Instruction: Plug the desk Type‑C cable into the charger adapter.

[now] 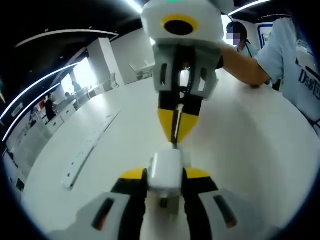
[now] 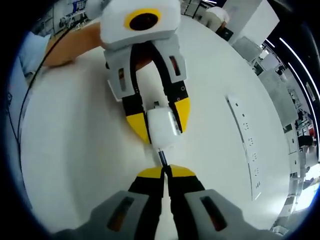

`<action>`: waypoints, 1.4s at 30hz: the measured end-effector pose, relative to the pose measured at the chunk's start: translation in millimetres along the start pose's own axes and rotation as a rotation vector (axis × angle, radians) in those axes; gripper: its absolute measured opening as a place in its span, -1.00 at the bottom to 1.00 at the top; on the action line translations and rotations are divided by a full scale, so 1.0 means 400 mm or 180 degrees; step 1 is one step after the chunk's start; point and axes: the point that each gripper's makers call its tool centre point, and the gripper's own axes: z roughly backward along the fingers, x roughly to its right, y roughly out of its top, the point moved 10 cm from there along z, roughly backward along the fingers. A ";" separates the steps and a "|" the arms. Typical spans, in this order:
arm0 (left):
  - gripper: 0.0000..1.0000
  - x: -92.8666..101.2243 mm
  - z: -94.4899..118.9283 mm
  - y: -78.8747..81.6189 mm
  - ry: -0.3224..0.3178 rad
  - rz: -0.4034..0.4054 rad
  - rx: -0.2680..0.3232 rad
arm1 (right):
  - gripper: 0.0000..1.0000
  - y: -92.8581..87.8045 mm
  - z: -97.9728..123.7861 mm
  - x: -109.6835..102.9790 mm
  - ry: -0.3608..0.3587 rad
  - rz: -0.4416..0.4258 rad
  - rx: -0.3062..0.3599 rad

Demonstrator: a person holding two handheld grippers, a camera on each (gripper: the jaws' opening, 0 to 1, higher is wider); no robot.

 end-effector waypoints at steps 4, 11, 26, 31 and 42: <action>-0.43 0.000 -0.001 0.001 -0.0001 -0.0004 0.0008 | -0.91 0.000 0.000 0.001 0.0008 0.0015 0.0022; -0.43 0.003 -0.003 0.004 -0.0002 -0.0034 0.0017 | -0.93 0.000 0.000 0.002 0.0036 0.0064 0.0046; -0.43 0.006 -0.006 0.004 0.0009 -0.0042 0.0044 | -0.94 0.006 0.001 -0.002 0.0003 0.0106 0.0036; -0.43 0.006 -0.006 0.002 0.0005 -0.0029 0.0066 | -0.90 0.000 0.003 0.004 0.0083 0.0029 0.0121; -0.42 0.006 -0.007 -0.002 -0.0006 -0.0020 0.0125 | -0.84 -0.005 -0.002 0.001 0.0083 0.0177 0.0301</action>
